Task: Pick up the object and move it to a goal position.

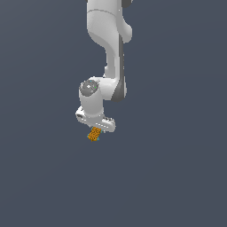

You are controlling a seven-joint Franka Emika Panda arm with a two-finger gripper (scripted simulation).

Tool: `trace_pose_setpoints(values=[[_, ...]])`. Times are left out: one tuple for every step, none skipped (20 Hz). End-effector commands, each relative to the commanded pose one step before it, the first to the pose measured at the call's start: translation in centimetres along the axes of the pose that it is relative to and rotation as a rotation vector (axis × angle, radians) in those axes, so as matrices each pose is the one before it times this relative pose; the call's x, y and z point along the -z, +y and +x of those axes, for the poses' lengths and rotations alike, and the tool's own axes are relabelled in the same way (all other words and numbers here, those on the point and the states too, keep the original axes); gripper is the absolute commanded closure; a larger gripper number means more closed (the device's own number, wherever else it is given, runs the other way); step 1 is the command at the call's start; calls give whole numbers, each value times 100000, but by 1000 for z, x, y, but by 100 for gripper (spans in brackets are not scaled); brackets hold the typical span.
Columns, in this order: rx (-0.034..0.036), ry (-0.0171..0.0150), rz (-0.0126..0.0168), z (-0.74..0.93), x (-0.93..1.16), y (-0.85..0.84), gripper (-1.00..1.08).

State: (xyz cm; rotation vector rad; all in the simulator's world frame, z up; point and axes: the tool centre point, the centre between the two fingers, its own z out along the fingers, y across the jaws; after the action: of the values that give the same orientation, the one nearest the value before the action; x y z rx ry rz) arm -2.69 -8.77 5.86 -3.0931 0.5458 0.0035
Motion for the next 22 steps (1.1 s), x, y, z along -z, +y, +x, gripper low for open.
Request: trace_pose_setpoints(values=[[-66, 187, 70, 14, 1980, 441, 108], [0, 0, 0, -18, 889, 193, 108], [0, 0, 0, -18, 943, 205, 108], [-47, -3, 14, -12, 994, 245, 108], [0, 0, 0, -17, 1043, 227, 108], [0, 0, 0, -15, 1090, 237, 108], [0, 0, 0, -14, 1135, 247, 108], [-48, 2, -6, -7, 1178, 283, 108], [0, 0, 0, -9, 1215, 264, 108], [0, 0, 0, -7, 1221, 265, 108], [-43, 6, -23, -1, 1197, 281, 108], [0, 0, 0, -1, 1167, 253, 108], [0, 0, 0, 3, 1139, 247, 108], [0, 0, 0, 7, 1109, 240, 108], [0, 0, 0, 12, 1077, 233, 108], [-44, 15, -51, 15, 1043, 238, 108], [0, 0, 0, 16, 994, 214, 108], [0, 0, 0, 17, 942, 203, 108], [0, 0, 0, 20, 889, 191, 108], [0, 0, 0, 25, 835, 178, 108], [0, 0, 0, 31, 777, 165, 108], [0, 0, 0, 36, 714, 151, 108]])
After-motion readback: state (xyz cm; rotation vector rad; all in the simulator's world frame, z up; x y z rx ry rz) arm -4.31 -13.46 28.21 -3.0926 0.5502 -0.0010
